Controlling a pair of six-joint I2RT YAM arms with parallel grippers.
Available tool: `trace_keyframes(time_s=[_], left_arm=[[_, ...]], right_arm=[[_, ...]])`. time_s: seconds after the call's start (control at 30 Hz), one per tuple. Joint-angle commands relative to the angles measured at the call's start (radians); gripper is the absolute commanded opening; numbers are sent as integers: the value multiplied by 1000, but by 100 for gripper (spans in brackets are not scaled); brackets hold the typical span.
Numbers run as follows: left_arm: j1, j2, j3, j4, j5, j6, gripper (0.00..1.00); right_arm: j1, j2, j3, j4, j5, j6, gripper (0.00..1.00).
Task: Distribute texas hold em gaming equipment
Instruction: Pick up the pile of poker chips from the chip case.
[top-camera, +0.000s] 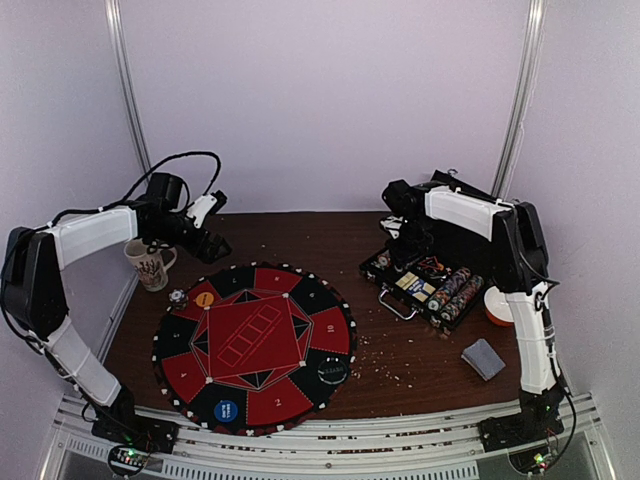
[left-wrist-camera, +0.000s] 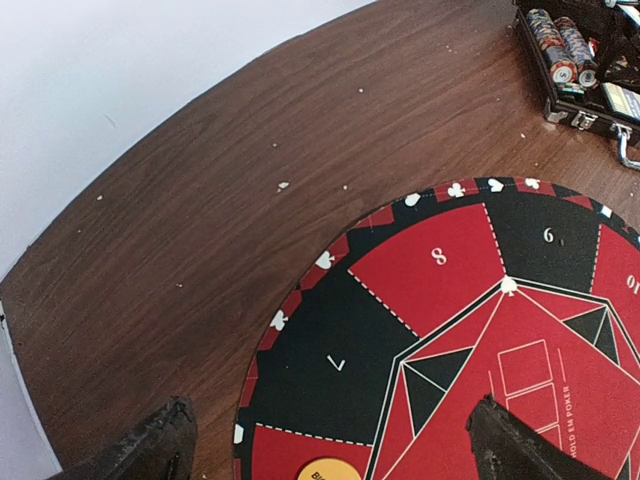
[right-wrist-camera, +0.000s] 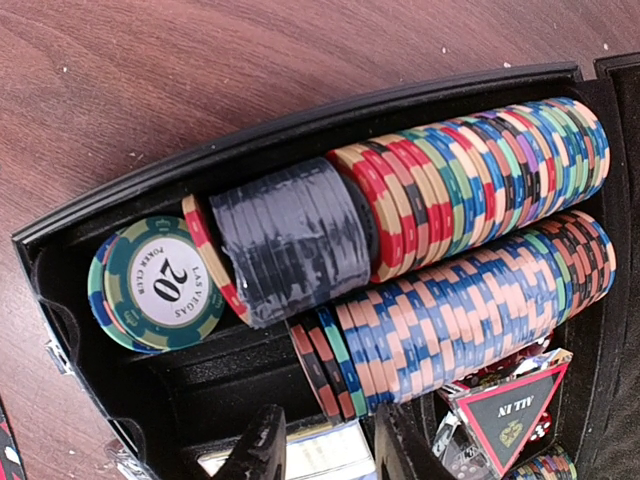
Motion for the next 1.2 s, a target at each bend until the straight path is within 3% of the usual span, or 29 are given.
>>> trace_keyframes(time_s=[0.0,0.63,0.87,1.17], left_arm=[[-5,12,31,14,-6,10,98],[-5,23,33,9,0,8,98],[-5,20,30,9,0,8,98],[-4,21,30,7,1,9,98]], right_arm=[[8,37,3,-19,1,-6,33],[33,20,24,-29,131,27,29],[29,33,42,-29,-3,-9,28],[30,45,28,-32,-36,-13,29]])
